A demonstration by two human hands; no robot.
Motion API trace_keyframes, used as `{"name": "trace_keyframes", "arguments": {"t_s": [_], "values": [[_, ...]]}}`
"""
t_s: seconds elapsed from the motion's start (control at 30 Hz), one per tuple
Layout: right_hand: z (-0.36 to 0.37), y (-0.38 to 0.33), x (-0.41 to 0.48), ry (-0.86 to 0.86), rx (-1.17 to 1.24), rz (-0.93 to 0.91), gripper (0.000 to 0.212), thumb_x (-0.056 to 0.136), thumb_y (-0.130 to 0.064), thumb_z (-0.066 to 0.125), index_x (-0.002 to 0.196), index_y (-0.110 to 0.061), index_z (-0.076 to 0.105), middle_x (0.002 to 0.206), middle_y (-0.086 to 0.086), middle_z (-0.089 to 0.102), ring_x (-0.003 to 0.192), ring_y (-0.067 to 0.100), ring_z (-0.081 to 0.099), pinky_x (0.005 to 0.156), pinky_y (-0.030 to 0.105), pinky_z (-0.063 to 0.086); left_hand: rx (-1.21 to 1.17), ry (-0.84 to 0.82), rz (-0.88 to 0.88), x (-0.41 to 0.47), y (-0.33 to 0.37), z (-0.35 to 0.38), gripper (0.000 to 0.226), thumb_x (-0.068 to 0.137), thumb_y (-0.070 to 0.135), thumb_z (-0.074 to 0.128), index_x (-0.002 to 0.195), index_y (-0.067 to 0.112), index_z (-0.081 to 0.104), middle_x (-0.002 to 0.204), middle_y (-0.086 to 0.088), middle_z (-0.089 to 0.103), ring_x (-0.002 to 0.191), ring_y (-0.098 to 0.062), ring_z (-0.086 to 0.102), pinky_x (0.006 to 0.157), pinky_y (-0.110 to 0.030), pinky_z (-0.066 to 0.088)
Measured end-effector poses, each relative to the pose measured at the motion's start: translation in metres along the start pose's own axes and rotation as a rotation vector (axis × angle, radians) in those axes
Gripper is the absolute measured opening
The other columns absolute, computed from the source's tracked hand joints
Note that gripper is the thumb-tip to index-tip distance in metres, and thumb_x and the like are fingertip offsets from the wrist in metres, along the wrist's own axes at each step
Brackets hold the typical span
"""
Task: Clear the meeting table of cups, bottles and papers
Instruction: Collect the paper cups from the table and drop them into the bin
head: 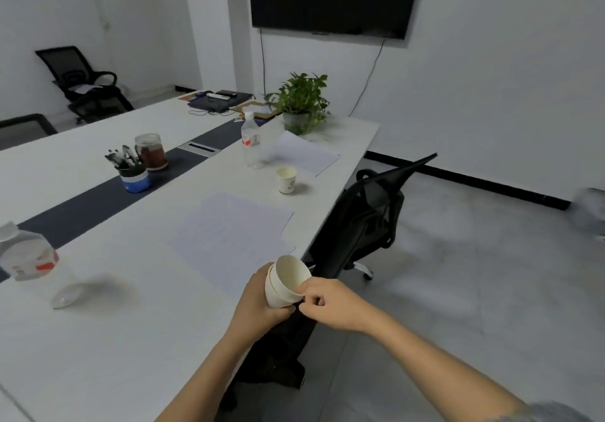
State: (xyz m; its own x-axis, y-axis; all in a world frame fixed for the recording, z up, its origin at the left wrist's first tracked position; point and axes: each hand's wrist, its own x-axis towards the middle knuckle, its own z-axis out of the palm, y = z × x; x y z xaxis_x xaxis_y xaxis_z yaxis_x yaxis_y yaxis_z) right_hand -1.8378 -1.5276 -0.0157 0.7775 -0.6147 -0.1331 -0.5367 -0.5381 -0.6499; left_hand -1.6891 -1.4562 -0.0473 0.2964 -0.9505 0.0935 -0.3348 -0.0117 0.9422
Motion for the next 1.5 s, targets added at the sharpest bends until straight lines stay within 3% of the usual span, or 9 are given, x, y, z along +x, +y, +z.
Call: {"name": "trace_keyframes", "arguments": {"t_s": [0.13,0.23,0.33,0.4,0.53,0.6,0.77,1.13,1.5], "values": [[-0.020,0.027,-0.004,0.035,0.013,0.032,0.042,0.088,-0.014,0.054,0.053,-0.023,0.033,0.072,-0.007,0.046,0.067,0.005,0.040,0.068,0.024,0.033,-0.060,-0.027,0.027,0.018,0.014,0.033,0.050,0.057,0.012,0.071,0.090,0.044,0.053,0.093,0.038,0.060,0.086,0.011,0.060,0.069,-0.008,0.048],[-0.037,0.047,-0.004,0.044,0.020,0.041,0.040,0.089,-0.017,0.053,0.053,-0.022,0.037,0.123,-0.004,0.059,0.070,-0.015,0.047,0.068,0.007,0.031,-0.095,0.015,0.010,0.032,0.011,0.053,0.054,0.053,0.026,0.074,0.096,0.047,0.050,0.095,0.026,0.065,0.088,0.004,0.062,0.069,-0.012,0.049],[-0.048,0.062,0.007,0.094,0.079,0.018,0.038,0.090,-0.016,0.054,0.055,-0.022,0.041,0.138,-0.012,0.046,0.059,-0.028,0.046,0.060,0.004,0.028,-0.128,0.080,-0.053,0.044,-0.003,0.061,0.064,0.054,0.024,0.074,0.104,0.046,0.041,0.103,0.016,0.059,0.093,-0.004,0.060,0.071,-0.018,0.048],[-0.049,0.071,0.021,0.095,0.085,-0.005,0.035,0.090,-0.017,0.054,0.058,-0.023,0.044,0.140,-0.013,0.043,0.065,-0.024,0.051,0.063,0.005,0.029,-0.144,0.124,-0.097,0.051,-0.012,0.059,0.066,0.055,0.021,0.073,0.108,0.041,0.041,0.106,0.013,0.057,0.096,-0.007,0.058,0.073,-0.020,0.047],[-0.052,0.084,0.063,0.073,0.072,-0.072,0.021,0.091,-0.020,0.052,0.074,-0.030,0.051,0.146,-0.008,0.036,0.122,0.006,0.045,0.092,0.017,0.031,-0.199,0.239,-0.178,0.071,-0.020,0.038,0.078,0.045,0.031,0.075,0.114,0.022,0.042,0.101,0.003,0.057,0.091,-0.009,0.057,0.068,-0.017,0.045],[-0.055,0.092,0.091,0.044,0.070,-0.070,0.009,0.092,-0.018,0.051,0.089,-0.026,0.055,0.145,-0.007,0.035,0.115,0.007,0.045,0.092,0.018,0.032,-0.193,0.274,-0.195,0.086,-0.028,0.027,0.075,0.048,0.028,0.074,0.115,0.022,0.041,0.101,0.004,0.056,0.090,-0.007,0.056,0.067,-0.018,0.044],[-0.065,0.109,0.166,0.040,0.008,-0.040,0.028,0.095,-0.018,0.046,0.122,-0.015,0.052,0.140,-0.005,0.040,0.112,0.008,0.043,0.094,0.018,0.033,-0.172,0.389,-0.217,0.133,-0.055,-0.001,0.084,0.045,0.036,0.075,0.120,0.021,0.040,0.103,0.000,0.057,0.093,-0.015,0.057,0.068,-0.023,0.046],[-0.099,0.148,0.295,0.015,-0.337,0.089,0.034,0.095,-0.019,0.041,0.128,-0.013,0.047,0.150,-0.001,0.027,0.131,0.022,0.032,0.099,0.031,0.037,-0.157,0.480,-0.274,0.197,-0.081,-0.034,0.093,0.037,0.045,0.070,0.120,0.024,0.036,0.106,0.010,0.051,0.095,-0.007,0.054,0.068,-0.018,0.045],[-0.115,0.171,0.398,-0.153,-0.341,0.002,0.039,0.091,-0.018,0.044,0.128,-0.008,0.050,0.157,-0.001,0.010,0.132,0.027,0.037,0.100,0.034,0.041,-0.061,0.630,-0.420,0.214,-0.087,-0.029,0.092,0.037,0.047,0.067,0.120,0.029,0.033,0.104,0.013,0.050,0.092,-0.007,0.054,0.063,-0.016,0.043]]}}
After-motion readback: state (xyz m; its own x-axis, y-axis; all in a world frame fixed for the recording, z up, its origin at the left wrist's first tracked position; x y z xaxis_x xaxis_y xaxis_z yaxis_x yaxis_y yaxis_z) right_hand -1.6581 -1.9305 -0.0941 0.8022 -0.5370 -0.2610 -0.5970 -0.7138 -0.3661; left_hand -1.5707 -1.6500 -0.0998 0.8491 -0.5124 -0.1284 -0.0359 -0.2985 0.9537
